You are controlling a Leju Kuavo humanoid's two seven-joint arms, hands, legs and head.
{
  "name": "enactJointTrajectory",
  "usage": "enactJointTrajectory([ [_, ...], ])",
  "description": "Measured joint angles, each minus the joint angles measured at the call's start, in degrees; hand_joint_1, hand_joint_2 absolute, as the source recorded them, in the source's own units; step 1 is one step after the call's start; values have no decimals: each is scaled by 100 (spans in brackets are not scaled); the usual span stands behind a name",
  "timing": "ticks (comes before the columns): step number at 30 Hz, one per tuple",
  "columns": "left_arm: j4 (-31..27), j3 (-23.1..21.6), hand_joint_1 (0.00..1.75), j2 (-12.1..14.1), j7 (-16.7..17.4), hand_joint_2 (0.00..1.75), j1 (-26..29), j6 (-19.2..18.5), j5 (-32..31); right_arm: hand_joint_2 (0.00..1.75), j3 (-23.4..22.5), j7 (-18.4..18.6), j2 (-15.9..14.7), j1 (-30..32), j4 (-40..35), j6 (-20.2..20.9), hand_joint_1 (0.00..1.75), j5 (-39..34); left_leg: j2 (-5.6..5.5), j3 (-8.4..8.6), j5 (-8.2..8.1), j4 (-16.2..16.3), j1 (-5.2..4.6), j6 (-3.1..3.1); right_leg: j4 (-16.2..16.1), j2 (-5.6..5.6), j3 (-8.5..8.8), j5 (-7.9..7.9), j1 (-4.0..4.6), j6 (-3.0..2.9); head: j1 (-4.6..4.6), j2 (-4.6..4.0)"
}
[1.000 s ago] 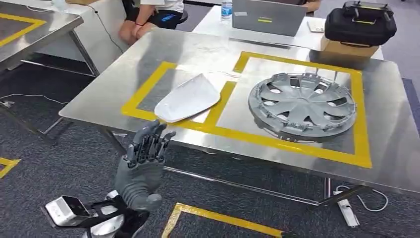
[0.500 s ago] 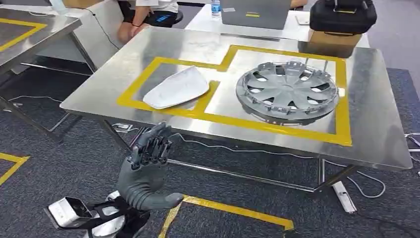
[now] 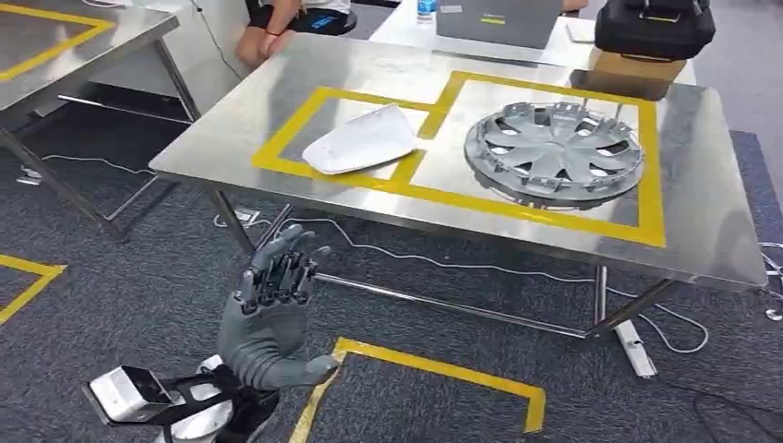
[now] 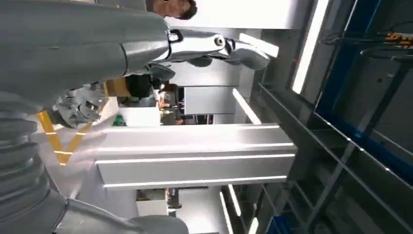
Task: Take the parts from the cabinet and place them on the table.
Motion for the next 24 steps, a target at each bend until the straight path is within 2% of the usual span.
enactJointTrajectory([
  [1,0,2,0,2,0,175,0,-4,0,0,-2,22,0,-7,0,31,0,-11,3,-85,67,3,-7,4,457,1,-97,-261,1,11,-9,0],
  [2,0,2,0,2,0,175,-5,-9,-2,0,-4,59,0,-8,0,41,0,-35,4,-174,136,7,-15,7,782,1,-130,-351,1,15,2,0],
  [3,4,2,0,2,0,175,-8,-9,-9,0,-11,112,0,-8,0,39,0,-55,4,-260,206,8,-20,2,867,1,-58,-253,1,9,-2,0],
  [4,4,2,0,4,0,175,-14,-13,-18,0,-22,180,0,-9,0,39,0,-85,3,-339,268,10,-23,-5,734,2,116,-62,6,-7,0,0],
  [5,4,0,0,4,0,175,-20,-18,-17,0,-39,236,0,-12,0,39,0,-107,0,-407,327,11,-24,-17,414,2,392,154,12,-30,-2,0],
  [6,4,-4,0,2,0,175,-29,-28,-17,0,-66,271,0,-21,0,50,0,-142,-6,-475,391,11,-24,-38,-121,3,798,295,18,-60,-2,0],
  [7,4,-15,0,0,0,175,-41,-33,-17,0,-81,302,0,-42,0,77,0,-155,-8,-502,443,19,-24,-60,-647,8,1192,205,23,-89,-2,0],
  [8,4,-28,0,0,0,175,-59,-39,-15,0,-103,310,0,-72,-2,98,0,-186,-6,-532,486,29,-50,-98,-1159,8,1509,28,47,-102,-6,-2],
  [9,7,-39,0,0,0,175,-74,-44,-15,0,-120,310,0,-87,0,107,0,-214,10,-519,544,12,-44,-131,-1105,20,1424,53,54,-116,-31,0],
  [10,7,-53,0,0,0,175,-103,-57,-13,0,-147,308,0,-91,0,107,0,-249,9,-532,589,9,-34,-158,-1107,23,1386,67,66,-144,11,-2],
  [11,11,-59,0,0,0,175,-113,-68,-13,0,-170,306,-6,-93,0,109,0,-266,10,-539,636,-5,-27,-193,-1089,24,1351,98,78,-194,9,0],
  [12,13,-57,0,2,0,175,-108,-68,-2,0,-190,310,-4,-81,2,114,0,-291,2,-552,673,-4,-34,-232,-1124,10,1308,179,50,-259,-4,0],
  [13,13,-57,0,6,0,175,-108,-68,6,0,-210,306,-7,-93,0,118,0,-291,-1,-617,451,78,-17,-267,-1121,-19,1244,242,39,-299,0,0],
  [14,13,-55,0,13,0,175,-114,-70,18,0,-227,299,-7,-98,0,135,0,-304,-3,-696,89,322,-14,-292,-1120,-15,1168,312,39,-344,-40,0],
  [15,13,-57,0,22,0,175,-118,-83,26,0,-247,273,-7,-99,0,173,0,-317,-1,-824,-324,764,-7,-322,-1117,-14,1100,391,39,-358,-52,0],
  [16,13,-57,0,26,0,175,-116,-90,44,0,-254,253,-7,-95,0,188,0,-332,-1,-938,-602,1206,-5,-340,-1109,-16,1002,467,39,-361,-50,0],
  [17,17,-55,0,33,0,175,-116,-98,70,0,-260,243,-7,-90,0,203,0,-341,-1,-1014,-732,1602,-4,-352,-1104,-19,896,543,39,-354,-52,0],
  [18,22,-52,0,42,0,175,-116,-103,83,0,-269,236,-7,-88,0,208,0,-343,-1,-1004,-670,1787,-2,-357,-1095,-22,802,611,39,-342,-52,0],
  [19,24,-52,0,46,0,175,-117,-111,90,0,-282,234,-7,-90,0,214,0,-345,-1,-887,-466,1755,1,-357,-1082,-25,698,674,39,-331,-50,0],
  [20,24,-52,0,48,0,175,-120,-120,105,0,-295,232,-7,-92,0,221,0,-347,0,-672,-232,1518,3,-350,-1059,-27,599,734,38,-320,-53,0],
  [21,24,-52,0,48,0,175,-127,-131,107,0,-299,225,-7,-96,0,231,0,-350,1,-359,-86,1106,6,-338,-1030,-25,510,788,35,-305,-53,0],
  [22,24,-55,0,48,0,175,-141,-138,114,0,-302,219,-7,-103,0,247,0,-354,1,19,-99,607,14,-335,-992,-17,450,837,37,-277,-52,0],
  [23,24,-59,0,46,0,175,-166,-160,136,0,-306,210,-9,-102,0,286,0,-361,-2,353,-217,146,5,-321,-956,-16,369,861,73,-249,-61,0],
  [24,28,-70,0,46,0,175,-199,-219,204,0,-313,179,-9,-105,0,348,0,-356,-11,401,-325,-70,2,-227,-930,-15,325,935,72,-222,-50,0],
])
